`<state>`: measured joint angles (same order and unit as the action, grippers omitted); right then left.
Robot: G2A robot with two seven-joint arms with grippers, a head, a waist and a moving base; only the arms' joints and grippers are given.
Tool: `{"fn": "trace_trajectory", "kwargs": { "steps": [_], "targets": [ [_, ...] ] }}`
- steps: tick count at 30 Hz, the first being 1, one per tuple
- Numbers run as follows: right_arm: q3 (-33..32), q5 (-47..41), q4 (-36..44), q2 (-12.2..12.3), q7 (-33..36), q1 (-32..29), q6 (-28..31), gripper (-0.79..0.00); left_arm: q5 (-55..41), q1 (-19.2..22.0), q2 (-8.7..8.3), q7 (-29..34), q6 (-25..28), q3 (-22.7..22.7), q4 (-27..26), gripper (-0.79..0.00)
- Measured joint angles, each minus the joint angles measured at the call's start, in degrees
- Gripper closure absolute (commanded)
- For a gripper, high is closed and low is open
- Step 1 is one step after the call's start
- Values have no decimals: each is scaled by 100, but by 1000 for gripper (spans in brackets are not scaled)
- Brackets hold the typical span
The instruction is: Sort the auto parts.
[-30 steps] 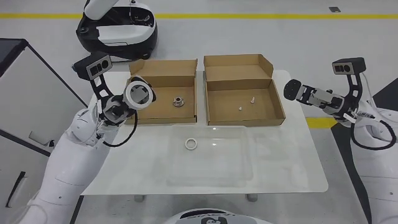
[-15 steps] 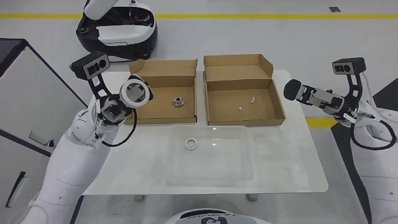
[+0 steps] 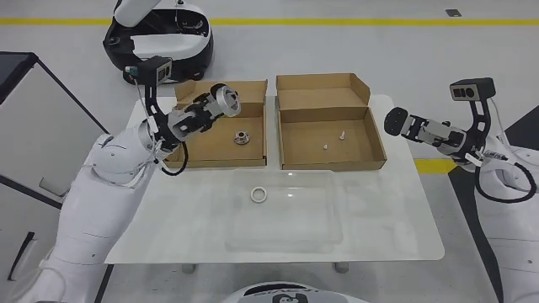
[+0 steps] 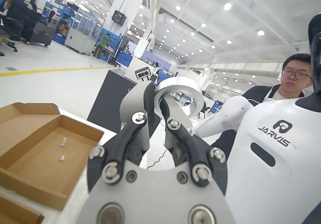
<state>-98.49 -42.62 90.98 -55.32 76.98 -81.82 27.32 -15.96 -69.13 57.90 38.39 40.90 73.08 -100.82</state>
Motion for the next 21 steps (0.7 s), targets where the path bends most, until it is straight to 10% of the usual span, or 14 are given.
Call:
{"fn": "trace_trajectory", "kwargs": {
  "steps": [12, 21],
  "targets": [
    [0, 0, 0, 0, 0, 0, 0, -785, 2823, 2418, 246, 591, -2046, -1125, 1122, 0],
    [0, 0, 0, 0, 0, 0, 0, -785, 4732, 2174, 169, 1288, -2975, -1430, 1007, 0]
  ]
}}
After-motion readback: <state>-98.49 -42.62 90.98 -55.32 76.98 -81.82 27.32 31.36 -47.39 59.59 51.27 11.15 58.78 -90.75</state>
